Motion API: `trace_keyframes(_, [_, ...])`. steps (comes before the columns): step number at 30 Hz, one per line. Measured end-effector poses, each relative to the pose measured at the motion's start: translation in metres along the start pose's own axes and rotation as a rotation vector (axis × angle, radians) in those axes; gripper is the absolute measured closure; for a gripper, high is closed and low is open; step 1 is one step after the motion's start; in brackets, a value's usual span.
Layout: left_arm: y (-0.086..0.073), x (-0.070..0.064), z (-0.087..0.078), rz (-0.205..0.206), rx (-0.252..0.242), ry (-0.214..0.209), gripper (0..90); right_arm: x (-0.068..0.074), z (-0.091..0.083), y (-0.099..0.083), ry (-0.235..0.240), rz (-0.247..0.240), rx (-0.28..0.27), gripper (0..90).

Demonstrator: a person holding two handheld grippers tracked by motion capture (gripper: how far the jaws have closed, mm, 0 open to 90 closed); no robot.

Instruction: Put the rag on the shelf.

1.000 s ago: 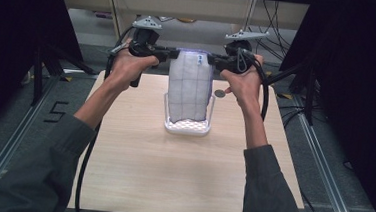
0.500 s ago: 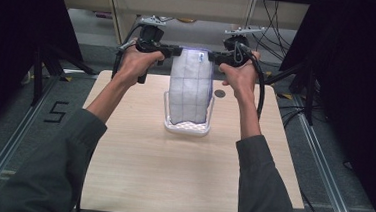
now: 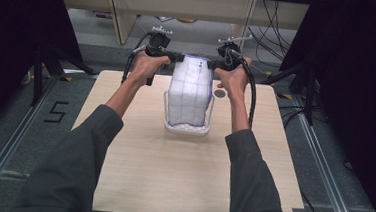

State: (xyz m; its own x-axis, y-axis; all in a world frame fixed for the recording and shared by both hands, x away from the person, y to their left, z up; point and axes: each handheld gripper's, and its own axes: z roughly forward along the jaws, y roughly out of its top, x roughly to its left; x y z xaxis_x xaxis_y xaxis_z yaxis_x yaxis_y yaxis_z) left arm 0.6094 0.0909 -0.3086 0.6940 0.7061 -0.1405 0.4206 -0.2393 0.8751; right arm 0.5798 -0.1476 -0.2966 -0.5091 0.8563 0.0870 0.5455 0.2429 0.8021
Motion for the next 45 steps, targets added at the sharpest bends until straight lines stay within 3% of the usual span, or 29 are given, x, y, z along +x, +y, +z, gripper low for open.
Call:
trace_keyframes(7, [-0.018, 0.003, 0.012, -0.013, 0.034, -0.017, 85.6, -0.010, 0.022, -0.017, -0.001, -0.006, 0.053, 84.4])
trace_keyframes(10, [-0.025, 0.003, 0.016, -0.006, 0.073, -0.014, 85.7, -0.009, 0.027, -0.022, 0.009, 0.009, 0.087, 84.3])
trace_keyframes(11, [-0.026, 0.003, 0.016, -0.004, 0.086, -0.011, 85.6, -0.011, 0.029, -0.023, 0.008, -0.020, 0.086, 84.2])
trace_keyframes(14, [-0.031, 0.003, 0.017, -0.026, 0.100, -0.023, 85.5, -0.011, 0.034, -0.028, 0.008, -0.029, 0.106, 83.9])
trace_keyframes(16, [-0.034, 0.004, 0.018, -0.024, 0.126, -0.021, 85.6, -0.011, 0.036, -0.030, 0.006, -0.012, 0.118, 83.8])
trace_keyframes(19, [-0.037, 0.005, 0.019, -0.032, 0.144, -0.023, 85.5, -0.009, 0.039, -0.030, 0.005, -0.034, 0.133, 83.6])
trace_keyframes(22, [-0.040, 0.006, 0.019, -0.031, 0.156, -0.029, 85.3, -0.005, 0.040, -0.031, 0.004, -0.004, 0.161, 83.0])
trace_keyframes(26, [-0.042, 0.005, 0.021, -0.019, 0.172, -0.031, 84.8, -0.008, 0.043, -0.034, 0.001, -0.012, 0.172, 81.2])
trace_keyframes(28, [-0.042, 0.005, 0.021, -0.029, 0.172, -0.026, 83.0, -0.006, 0.043, -0.036, -0.001, 0.013, 0.181, 77.2])
trace_keyframes(29, [-0.042, 0.005, 0.021, -0.029, 0.172, -0.026, 80.6, -0.009, 0.044, -0.036, -0.012, -0.016, 0.177, 74.1])
trace_keyframes(33, [-0.040, 0.002, 0.018, -0.043, 0.167, -0.026, 72.6, -0.012, 0.041, -0.037, -0.037, -0.007, 0.167, 70.4])
trace_keyframes(40, [-0.038, 0.009, 0.005, -0.054, 0.168, 0.000, 69.8, -0.018, 0.030, -0.038, -0.051, 0.010, 0.152, 67.2])
trace_keyframes(42, [-0.039, 0.010, 0.001, -0.077, 0.147, -0.009, 69.5, -0.021, 0.026, -0.039, -0.050, -0.008, 0.139, 66.6])
trace_keyframes(43, [-0.040, 0.011, -0.002, -0.068, 0.153, -0.011, 69.1, -0.020, 0.024, -0.039, -0.051, 0.007, 0.144, 66.4])
trace_keyframes(45, [-0.042, 0.011, -0.006, -0.077, 0.139, -0.008, 68.0, -0.023, 0.020, -0.038, -0.053, -0.016, 0.137, 66.3])
